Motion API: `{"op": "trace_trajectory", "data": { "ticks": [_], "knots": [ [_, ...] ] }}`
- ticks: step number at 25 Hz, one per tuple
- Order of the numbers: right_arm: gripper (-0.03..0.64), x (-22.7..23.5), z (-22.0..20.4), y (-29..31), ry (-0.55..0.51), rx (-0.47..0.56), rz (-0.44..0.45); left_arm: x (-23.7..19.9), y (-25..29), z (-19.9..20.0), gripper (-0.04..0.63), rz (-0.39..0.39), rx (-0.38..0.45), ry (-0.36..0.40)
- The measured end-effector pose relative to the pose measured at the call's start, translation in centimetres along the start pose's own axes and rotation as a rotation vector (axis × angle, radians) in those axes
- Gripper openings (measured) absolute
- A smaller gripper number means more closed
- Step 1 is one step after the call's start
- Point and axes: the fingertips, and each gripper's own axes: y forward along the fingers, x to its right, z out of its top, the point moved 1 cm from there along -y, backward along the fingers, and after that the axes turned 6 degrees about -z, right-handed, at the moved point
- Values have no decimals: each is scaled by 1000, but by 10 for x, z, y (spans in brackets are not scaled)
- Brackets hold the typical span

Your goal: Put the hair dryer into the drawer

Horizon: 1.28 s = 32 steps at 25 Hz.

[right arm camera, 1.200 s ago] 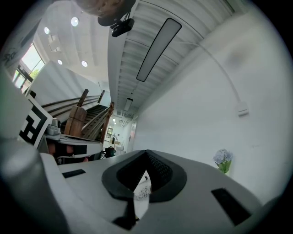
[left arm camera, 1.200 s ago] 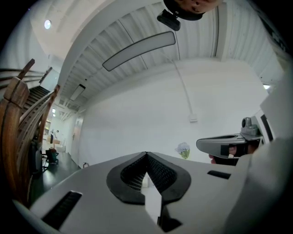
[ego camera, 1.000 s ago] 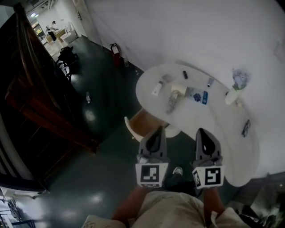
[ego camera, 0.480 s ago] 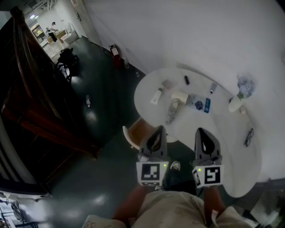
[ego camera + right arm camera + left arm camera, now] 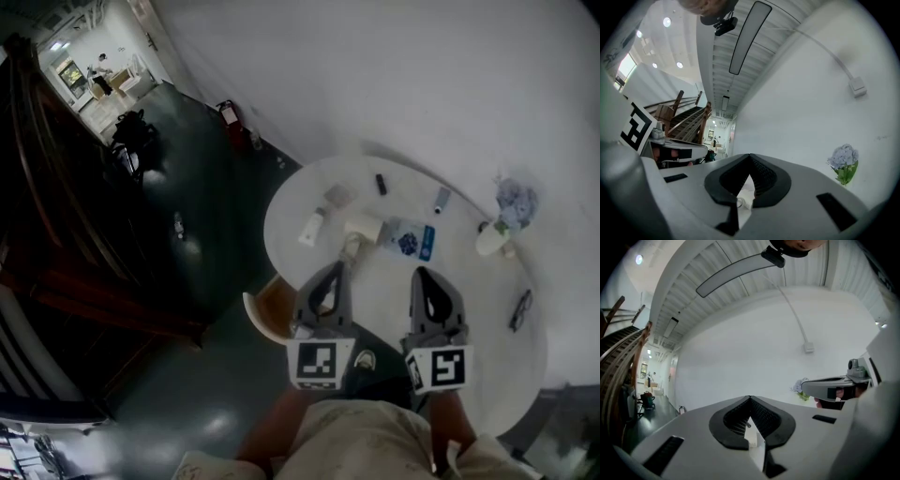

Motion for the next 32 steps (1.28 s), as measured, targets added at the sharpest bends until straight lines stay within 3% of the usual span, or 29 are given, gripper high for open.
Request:
{"op": "trace_trajectory", "data": {
  "ticks": [11,23,32],
  "knots": [
    [5,44,-18,48,17,-13,1,-4,62,1,2,11,-13,24],
    [3,21,-17,85,38,-15,-24,-42,73,-18,2,-22,-54,29],
    [5,17,-25,95,49,-45,-46,-46,94,-75,19,-83,-232,90]
  ]
}}
